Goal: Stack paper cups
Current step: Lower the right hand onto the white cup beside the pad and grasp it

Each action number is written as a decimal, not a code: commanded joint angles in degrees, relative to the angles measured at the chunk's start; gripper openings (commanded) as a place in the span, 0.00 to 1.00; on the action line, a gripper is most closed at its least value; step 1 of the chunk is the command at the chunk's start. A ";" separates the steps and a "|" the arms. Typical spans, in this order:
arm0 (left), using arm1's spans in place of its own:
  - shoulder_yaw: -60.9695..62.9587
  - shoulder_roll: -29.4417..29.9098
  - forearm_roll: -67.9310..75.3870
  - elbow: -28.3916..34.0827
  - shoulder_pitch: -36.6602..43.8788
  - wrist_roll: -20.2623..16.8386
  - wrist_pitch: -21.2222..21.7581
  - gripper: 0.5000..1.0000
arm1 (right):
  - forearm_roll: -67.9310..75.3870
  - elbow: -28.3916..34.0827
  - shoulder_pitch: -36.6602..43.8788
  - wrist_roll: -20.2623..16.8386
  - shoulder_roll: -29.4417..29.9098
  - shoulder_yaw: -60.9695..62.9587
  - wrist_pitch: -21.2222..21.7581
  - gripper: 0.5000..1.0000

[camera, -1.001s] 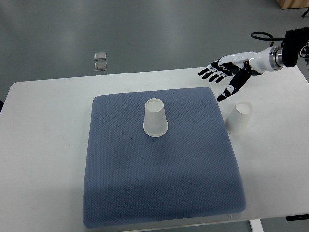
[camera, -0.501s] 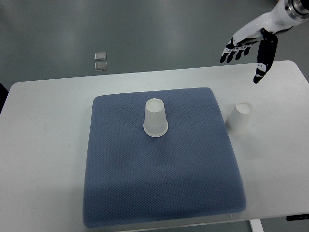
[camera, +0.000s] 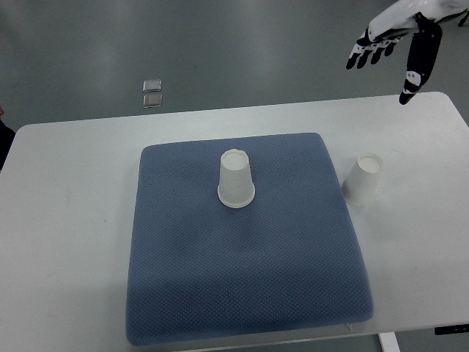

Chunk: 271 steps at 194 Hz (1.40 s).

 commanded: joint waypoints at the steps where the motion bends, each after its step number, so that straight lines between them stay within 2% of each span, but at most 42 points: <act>1: -0.02 0.00 0.00 0.00 0.00 0.00 0.00 1.00 | -0.39 -0.66 -6.61 -0.26 -0.06 0.05 -2.39 0.85; 24: -0.02 0.00 0.00 0.00 0.00 0.00 0.00 1.00 | -0.13 -1.45 -13.02 -1.84 0.38 0.58 -13.02 0.85; 43: -0.02 0.00 0.00 0.09 0.00 0.00 0.00 1.00 | 0.05 -2.42 -17.50 -2.72 0.73 0.93 -18.73 0.84; 95: -0.02 0.00 0.00 0.00 0.00 0.09 0.09 1.00 | 0.49 -4.88 -27.35 -2.90 2.14 1.10 -24.80 0.84; 136: -0.02 0.00 0.00 0.00 0.00 0.09 0.09 1.00 | 1.28 -6.37 -33.85 -2.90 4.86 1.10 -33.24 0.84; 184: -0.02 0.00 0.00 0.00 0.00 0.09 0.09 1.00 | 1.54 -9.54 -38.16 -3.86 6.79 1.10 -35.26 0.83; 216: -0.02 0.00 0.00 0.00 0.00 0.00 0.09 1.00 | 1.54 -10.24 -40.01 -3.86 6.97 1.10 -36.76 0.80; 226: -0.02 0.00 0.00 0.00 0.00 0.09 0.09 1.00 | 1.54 -10.59 -40.36 -3.86 6.97 1.10 -37.02 0.74; 271: -0.02 0.00 0.00 0.00 0.08 0.09 0.09 1.00 | 1.54 -12.08 -41.24 -3.86 7.94 1.10 -37.28 0.70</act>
